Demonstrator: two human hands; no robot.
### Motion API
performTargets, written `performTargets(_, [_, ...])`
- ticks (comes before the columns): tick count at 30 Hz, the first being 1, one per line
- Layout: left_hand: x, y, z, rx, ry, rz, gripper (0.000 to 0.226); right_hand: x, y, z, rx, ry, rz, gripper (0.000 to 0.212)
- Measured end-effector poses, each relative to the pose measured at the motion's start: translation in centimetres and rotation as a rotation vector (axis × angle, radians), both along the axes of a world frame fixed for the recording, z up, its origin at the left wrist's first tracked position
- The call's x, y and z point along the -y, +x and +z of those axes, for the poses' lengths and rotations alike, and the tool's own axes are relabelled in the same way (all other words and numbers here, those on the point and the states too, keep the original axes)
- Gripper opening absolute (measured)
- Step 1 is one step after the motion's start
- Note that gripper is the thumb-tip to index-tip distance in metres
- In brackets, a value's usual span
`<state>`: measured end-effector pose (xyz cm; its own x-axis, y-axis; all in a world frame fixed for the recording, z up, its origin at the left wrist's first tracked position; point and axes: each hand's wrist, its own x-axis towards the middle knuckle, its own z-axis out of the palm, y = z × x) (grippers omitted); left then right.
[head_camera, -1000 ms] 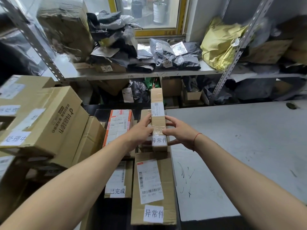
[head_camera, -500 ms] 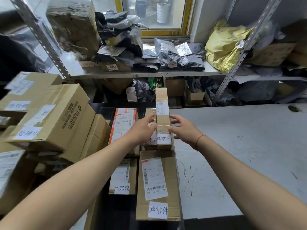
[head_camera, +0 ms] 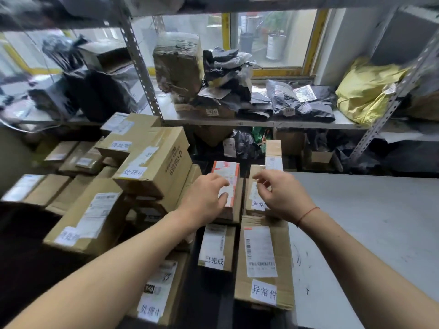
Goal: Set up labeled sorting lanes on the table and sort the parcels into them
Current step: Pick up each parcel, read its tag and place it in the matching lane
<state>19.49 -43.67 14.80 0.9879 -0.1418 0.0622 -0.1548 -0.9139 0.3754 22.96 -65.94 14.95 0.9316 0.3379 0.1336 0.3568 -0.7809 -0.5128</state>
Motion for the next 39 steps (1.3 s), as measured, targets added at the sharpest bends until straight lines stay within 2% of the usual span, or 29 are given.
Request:
performTargets(10, [-14.4, -11.7, 2.5, 0.149, -0.076, -0.081, 0.033, -13.0, -11.1, 1.4, 0.025, -0.026, 0.028, 0.022])
performTargets(18, [-29.7, -15.8, 3.0, 0.168, -0.069, 0.012, 0.03, -26.1, -17.0, 3.6, 0.029, -0.027, -0.025, 0.018])
performTargets(30, [-45.1, -16.0, 2.2, 0.031, 0.041, 0.247, 0.037, -44.2, -12.9, 4.7, 0.08, 0.01, 0.141, 0.022])
performTargets(35, [-53.4, -14.3, 0.8, -0.01, 0.042, 0.265, 0.037, -52.7, -10.8, 3.5, -0.008, -0.09, 0.169, 0.031])
performTargets(39, [-61.0, -11.7, -0.8, -0.04, 0.011, 0.217, 0.04, -59.3, -9.5, 2.4, -0.082, -0.127, 0.093, 0.034])
